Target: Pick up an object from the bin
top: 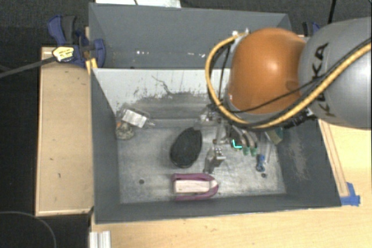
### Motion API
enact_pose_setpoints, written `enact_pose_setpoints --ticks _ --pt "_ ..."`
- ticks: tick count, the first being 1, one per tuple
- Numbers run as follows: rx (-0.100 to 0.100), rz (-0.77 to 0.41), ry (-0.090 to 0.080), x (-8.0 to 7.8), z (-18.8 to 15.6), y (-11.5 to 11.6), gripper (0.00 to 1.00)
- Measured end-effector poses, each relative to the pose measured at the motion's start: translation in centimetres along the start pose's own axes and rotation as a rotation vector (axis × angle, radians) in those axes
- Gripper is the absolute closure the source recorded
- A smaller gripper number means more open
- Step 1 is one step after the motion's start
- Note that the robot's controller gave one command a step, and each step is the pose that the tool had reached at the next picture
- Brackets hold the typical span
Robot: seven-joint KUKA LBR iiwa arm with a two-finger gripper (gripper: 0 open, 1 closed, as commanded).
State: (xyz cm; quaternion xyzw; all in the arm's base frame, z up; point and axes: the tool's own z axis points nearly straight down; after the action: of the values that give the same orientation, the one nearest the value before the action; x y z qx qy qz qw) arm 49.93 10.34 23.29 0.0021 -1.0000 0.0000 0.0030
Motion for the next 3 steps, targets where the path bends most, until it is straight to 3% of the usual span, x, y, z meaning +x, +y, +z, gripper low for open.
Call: enact_pose_setpoints --ticks 1,2,3 --pt "-0.002 -0.189 -0.03 -2.9 12.8 -1.6 0.0" --pt "-0.002 -0.3 -0.016 -4.3 14.1 -1.1 0.0" --pt "0.007 -0.262 -0.006 -8.4 14.6 5.4 0.0"
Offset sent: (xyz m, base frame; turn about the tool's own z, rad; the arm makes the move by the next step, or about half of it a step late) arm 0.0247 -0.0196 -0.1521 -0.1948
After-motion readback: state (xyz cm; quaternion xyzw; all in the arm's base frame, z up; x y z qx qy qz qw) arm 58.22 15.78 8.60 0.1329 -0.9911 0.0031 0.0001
